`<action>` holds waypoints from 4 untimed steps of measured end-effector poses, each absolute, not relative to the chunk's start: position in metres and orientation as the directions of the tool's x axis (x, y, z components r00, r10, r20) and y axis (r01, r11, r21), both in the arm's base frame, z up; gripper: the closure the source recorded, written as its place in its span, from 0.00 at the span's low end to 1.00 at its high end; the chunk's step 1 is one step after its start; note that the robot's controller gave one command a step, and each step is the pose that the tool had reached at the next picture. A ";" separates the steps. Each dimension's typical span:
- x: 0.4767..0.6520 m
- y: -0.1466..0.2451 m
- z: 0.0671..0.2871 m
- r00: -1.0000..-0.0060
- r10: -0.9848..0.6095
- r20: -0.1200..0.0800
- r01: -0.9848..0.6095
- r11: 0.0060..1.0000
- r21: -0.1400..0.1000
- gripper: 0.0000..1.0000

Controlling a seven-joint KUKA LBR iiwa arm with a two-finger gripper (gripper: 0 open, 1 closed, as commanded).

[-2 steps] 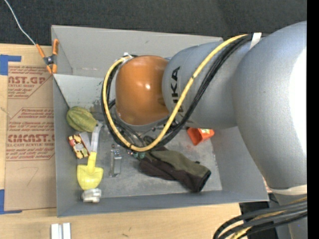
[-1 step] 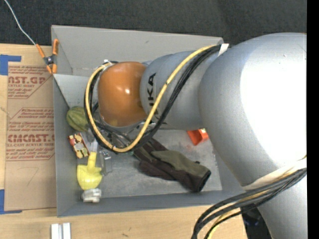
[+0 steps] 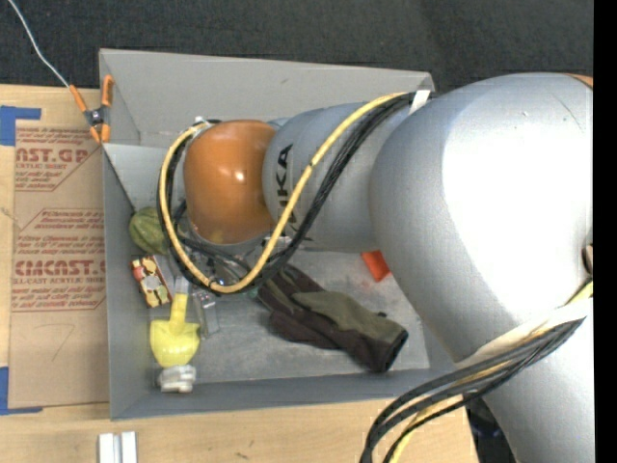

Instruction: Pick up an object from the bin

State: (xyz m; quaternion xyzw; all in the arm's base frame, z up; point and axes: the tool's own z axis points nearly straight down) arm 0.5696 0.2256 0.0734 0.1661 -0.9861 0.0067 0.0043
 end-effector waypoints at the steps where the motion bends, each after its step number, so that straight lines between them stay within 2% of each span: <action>1: 0.567 0.223 0.072 -0.874 -0.487 0.004 -0.487 0.873 -0.020 0.00; 2: 0.536 0.227 0.072 -0.547 -0.836 0.035 -0.837 0.547 -0.021 0.00; 3: 0.507 0.227 0.072 -0.843 -0.538 0.004 -0.538 0.842 -0.019 1.00; 4: 0.507 0.227 0.072 -0.843 -0.538 0.005 -0.538 0.843 -0.019 1.00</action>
Offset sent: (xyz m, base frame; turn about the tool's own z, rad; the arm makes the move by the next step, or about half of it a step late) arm -0.0478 0.0202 -0.0032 -0.6881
